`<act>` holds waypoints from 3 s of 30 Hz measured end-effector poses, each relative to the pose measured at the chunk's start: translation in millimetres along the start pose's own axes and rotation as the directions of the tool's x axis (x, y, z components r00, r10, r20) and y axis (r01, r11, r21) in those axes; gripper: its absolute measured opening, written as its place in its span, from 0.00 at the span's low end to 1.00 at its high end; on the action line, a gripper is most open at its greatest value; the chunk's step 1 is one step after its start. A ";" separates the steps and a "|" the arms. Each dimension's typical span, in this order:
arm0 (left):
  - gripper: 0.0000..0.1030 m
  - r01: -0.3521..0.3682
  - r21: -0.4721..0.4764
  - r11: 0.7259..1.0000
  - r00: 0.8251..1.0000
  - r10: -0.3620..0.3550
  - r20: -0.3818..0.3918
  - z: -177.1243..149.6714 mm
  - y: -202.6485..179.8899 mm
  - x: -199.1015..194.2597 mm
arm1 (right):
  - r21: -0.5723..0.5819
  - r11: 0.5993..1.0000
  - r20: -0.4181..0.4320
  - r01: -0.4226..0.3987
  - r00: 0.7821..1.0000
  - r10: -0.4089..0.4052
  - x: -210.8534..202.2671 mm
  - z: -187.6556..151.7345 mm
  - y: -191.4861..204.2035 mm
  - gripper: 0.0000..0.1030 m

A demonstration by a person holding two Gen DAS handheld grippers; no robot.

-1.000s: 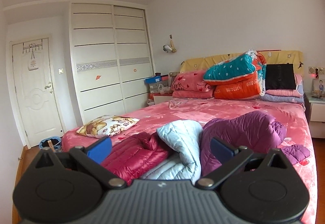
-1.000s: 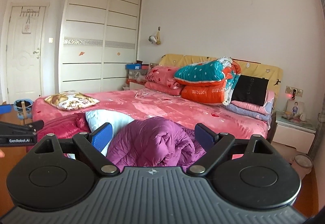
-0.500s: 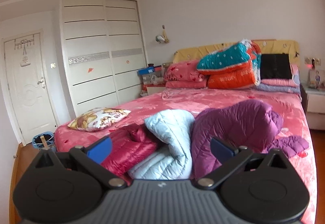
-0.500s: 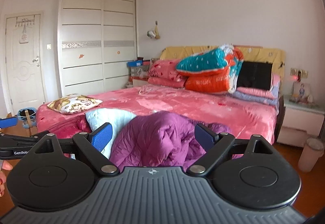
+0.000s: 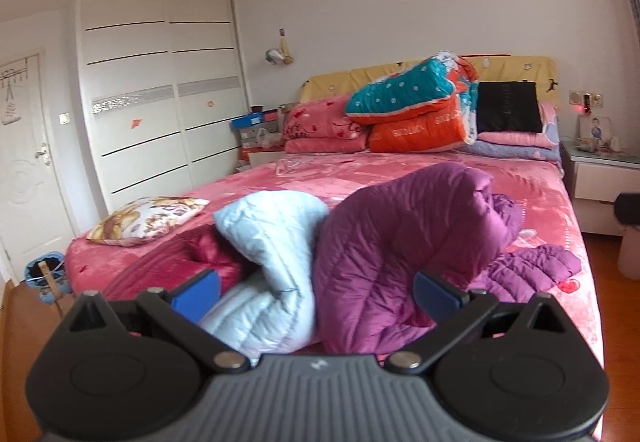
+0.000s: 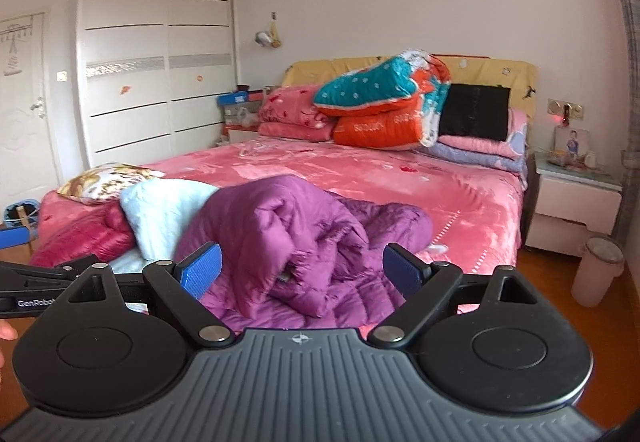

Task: Fold large clothes

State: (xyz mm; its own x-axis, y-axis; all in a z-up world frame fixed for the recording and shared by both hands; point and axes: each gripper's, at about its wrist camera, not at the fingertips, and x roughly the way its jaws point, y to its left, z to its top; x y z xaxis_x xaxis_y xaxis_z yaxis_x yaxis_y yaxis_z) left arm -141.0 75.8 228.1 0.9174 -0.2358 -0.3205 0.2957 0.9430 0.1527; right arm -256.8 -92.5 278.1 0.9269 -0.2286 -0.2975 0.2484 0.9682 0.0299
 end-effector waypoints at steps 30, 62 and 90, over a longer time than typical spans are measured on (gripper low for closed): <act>0.99 0.043 0.235 0.971 0.998 -0.051 0.029 -34.9 -137.8 125.0 | 0.225 0.967 -0.150 0.123 0.985 -0.090 115.0 -130.7 -78.3 1.00; 0.05 0.044 -0.069 0.997 0.991 -0.034 0.131 18.7 -83.4 89.7 | 0.323 0.946 -0.146 0.003 0.988 0.047 140.0 -154.4 -116.0 1.00; 0.04 0.381 -0.164 0.910 0.911 -0.338 0.238 -4.8 -13.0 -66.5 | -0.007 1.000 0.074 -0.010 0.997 0.011 111.7 -118.6 30.5 1.00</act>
State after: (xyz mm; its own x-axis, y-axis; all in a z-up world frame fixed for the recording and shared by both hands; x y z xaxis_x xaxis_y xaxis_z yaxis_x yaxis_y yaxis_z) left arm -207.1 80.3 242.9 0.7989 -0.5892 -0.1206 0.5745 0.8070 -0.1368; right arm -179.0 -76.5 132.7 0.9478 -0.2250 -0.2261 0.2367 0.9712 0.0259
